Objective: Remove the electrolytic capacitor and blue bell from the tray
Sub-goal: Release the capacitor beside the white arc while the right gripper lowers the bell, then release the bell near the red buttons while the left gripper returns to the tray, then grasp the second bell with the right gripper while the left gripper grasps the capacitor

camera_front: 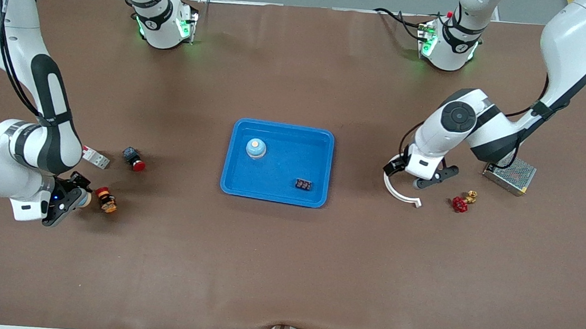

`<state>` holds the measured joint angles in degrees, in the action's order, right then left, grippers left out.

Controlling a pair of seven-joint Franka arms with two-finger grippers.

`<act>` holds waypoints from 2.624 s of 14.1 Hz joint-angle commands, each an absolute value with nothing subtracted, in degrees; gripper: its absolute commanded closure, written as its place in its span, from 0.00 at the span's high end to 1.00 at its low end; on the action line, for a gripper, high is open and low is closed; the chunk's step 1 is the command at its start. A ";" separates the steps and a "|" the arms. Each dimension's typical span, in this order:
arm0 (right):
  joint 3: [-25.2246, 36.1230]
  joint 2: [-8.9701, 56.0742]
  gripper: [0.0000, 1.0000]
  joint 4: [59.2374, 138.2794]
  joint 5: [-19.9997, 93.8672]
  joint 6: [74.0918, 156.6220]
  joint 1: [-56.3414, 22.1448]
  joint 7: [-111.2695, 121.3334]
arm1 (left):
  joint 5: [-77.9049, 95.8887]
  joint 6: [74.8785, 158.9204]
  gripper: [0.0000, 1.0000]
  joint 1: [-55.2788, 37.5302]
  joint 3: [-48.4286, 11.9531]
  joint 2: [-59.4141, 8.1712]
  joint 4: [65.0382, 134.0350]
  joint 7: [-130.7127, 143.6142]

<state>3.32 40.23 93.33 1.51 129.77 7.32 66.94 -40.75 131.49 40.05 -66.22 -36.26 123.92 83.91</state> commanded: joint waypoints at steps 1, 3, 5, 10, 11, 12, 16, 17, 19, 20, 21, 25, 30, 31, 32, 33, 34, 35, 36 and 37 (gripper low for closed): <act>2.20 39.81 0.41 94.22 2.11 130.87 8.96 69.78 | -37.27 127.88 1.00 31.67 -63.65 -37.35 116.65 94.96; 2.20 40.17 0.41 94.22 2.11 131.39 9.31 71.01 | -37.18 128.05 1.00 24.56 -58.74 -38.58 112.35 105.33; 2.20 40.17 0.41 94.31 2.11 131.40 9.40 71.10 | -36.91 128.58 1.00 18.40 -54.77 -41.65 107.08 115.18; 2.11 40.25 1.00 94.22 2.28 131.22 9.49 70.31 | -36.83 130.60 1.00 4.33 -44.49 -44.82 99.07 131.46; 2.11 40.17 1.00 94.13 2.81 130.70 9.58 70.14 | -36.83 130.52 1.00 2.31 -43.43 -45.87 96.96 133.57; 2.11 39.99 1.00 94.13 4.03 130.08 9.49 69.88 | -36.74 130.52 1.00 0.02 -42.37 -46.75 95.55 135.25; 1.85 34.31 1.00 92.55 5.63 117.73 6.43 53.07 | -36.12 130.52 1.00 -7.19 -38.94 -47.81 92.20 140.00; 1.93 32.10 1.00 92.55 5.54 114.03 3.81 44.91 | -36.04 130.52 1.00 -8.25 -38.76 -48.77 90.72 140.53; 1.93 28.14 1.00 92.55 5.36 109.36 -0.24 29.95 | -36.30 130.52 1.00 -10.62 -38.59 -50.62 87.91 141.76; 1.85 26.99 1.00 92.55 5.54 107.77 -2.09 24.31 | -36.21 130.52 1.00 -11.77 -37.80 -51.15 86.76 142.29; 1.76 26.03 1.00 92.72 5.71 107.41 -3.85 19.12 | -36.12 130.52 1.00 -13.52 -36.40 -51.41 86.05 142.56; 0.88 24.00 1.00 92.99 7.72 106.34 -13.77 -6.35 | -36.21 130.61 1.00 -15.91 -34.37 -52.12 85.25 142.38; 0.97 24.70 1.00 95.96 9.32 116.69 -24.76 -27.05 | -36.39 130.61 1.00 -16.00 -34.28 -52.82 85.25 141.94; 0.97 24.61 1.00 98.50 9.32 120.37 -26.61 -29.59 | -36.73 130.61 1.00 -16.00 -34.28 -52.91 85.25 141.86; 0.97 24.70 1.00 101.14 9.32 124.24 -27.85 -31.36 | -36.91 130.61 0.82 -16.08 -34.28 -53.26 85.25 141.77; 0.97 24.70 1.00 103.77 9.32 127.76 -29.17 -31.90 | -37.09 130.61 0.62 -16.35 -34.28 -53.26 85.25 141.59; 1.05 24.70 1.00 105.97 9.23 130.49 -30.31 -32.08 | -37.09 130.61 0.42 -16.78 -34.28 -53.35 85.25 140.55; 1.05 24.78 1.00 107.91 9.05 132.61 -31.54 -32.08 | -37.09 130.61 0.33 -16.87 -34.28 -53.44 85.25 139.67; 1.05 25.22 1.00 109.15 8.88 134.11 -32.60 -32.17 | -37.09 130.61 0.19 -16.87 -34.28 -53.52 85.25 139.40; 1.05 25.40 1.00 109.77 8.88 134.56 -33.13 -32.43 | -37.09 130.61 0.00 -16.96 -34.28 -53.53 85.25 139.13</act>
<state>0.36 26.25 107.22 8.20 132.83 -31.52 -31.43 -37.17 131.07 -15.94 -34.79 -52.61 87.06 140.63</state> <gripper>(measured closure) 0.000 0.498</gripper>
